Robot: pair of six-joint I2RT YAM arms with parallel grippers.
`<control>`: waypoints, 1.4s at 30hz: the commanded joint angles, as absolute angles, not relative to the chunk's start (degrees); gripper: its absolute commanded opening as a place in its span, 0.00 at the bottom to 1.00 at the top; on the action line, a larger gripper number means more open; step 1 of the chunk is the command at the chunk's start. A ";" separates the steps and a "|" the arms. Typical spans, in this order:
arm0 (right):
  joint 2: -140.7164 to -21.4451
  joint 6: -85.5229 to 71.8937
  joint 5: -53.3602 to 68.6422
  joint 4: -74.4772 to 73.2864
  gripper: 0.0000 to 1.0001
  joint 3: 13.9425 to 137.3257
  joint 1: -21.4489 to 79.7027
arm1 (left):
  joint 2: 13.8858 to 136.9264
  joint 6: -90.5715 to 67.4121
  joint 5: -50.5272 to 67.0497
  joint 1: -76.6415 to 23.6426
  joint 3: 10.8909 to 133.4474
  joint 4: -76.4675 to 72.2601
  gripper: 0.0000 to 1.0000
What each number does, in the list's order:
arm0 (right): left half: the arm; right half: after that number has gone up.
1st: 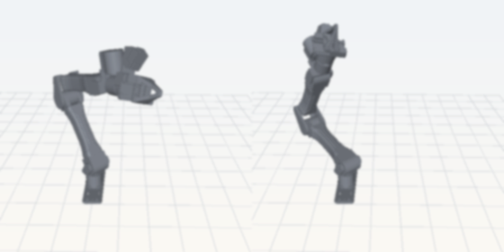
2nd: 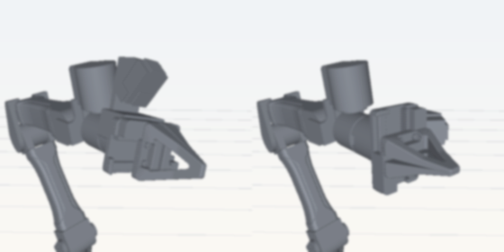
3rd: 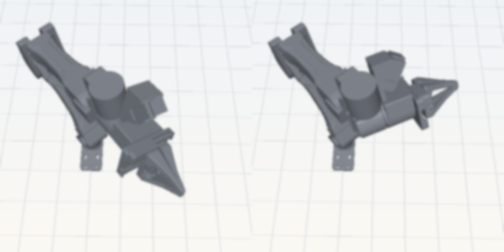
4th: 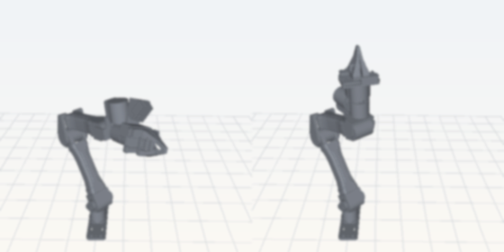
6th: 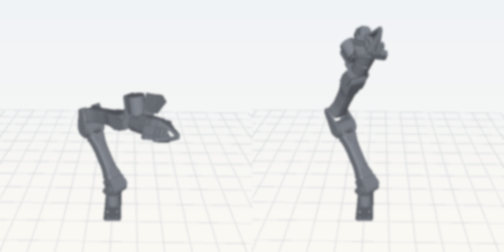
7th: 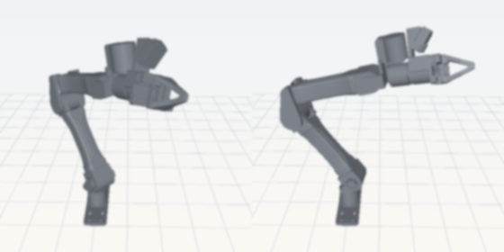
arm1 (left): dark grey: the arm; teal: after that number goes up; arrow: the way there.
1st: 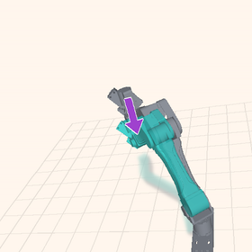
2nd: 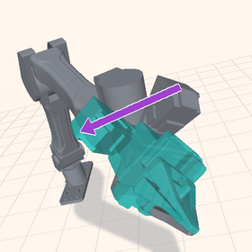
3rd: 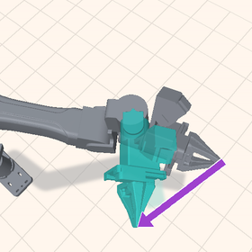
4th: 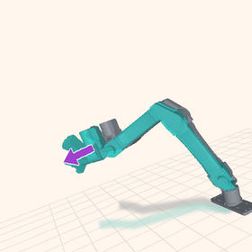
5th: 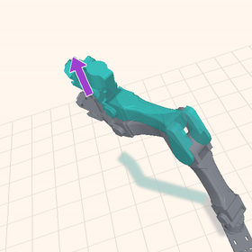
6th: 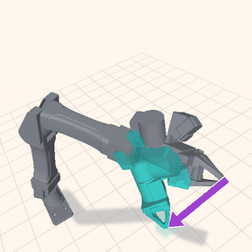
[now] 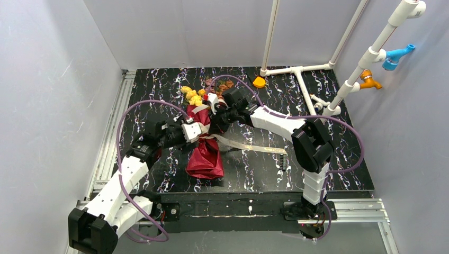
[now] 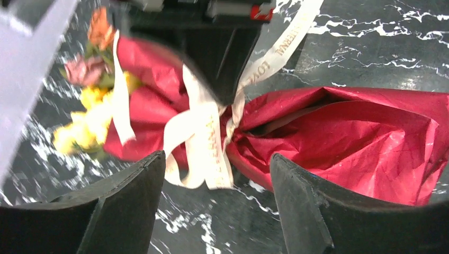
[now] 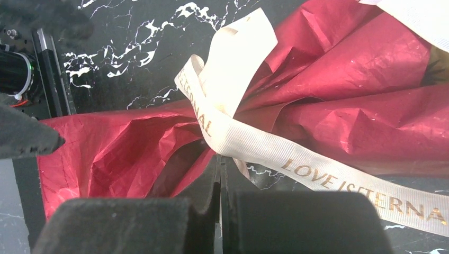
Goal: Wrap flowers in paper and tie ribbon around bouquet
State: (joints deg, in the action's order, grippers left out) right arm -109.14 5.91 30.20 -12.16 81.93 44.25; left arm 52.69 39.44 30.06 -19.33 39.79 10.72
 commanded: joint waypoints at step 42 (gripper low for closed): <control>-111.65 4.55 35.58 -17.18 0.01 90.18 43.93 | 74.77 65.26 26.14 -25.14 41.29 -4.84 0.33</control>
State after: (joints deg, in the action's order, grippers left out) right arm -111.28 4.10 33.71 -16.67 87.66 44.21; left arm 74.46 65.06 26.39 -24.38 39.35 -3.92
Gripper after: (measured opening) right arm 0.029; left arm 0.362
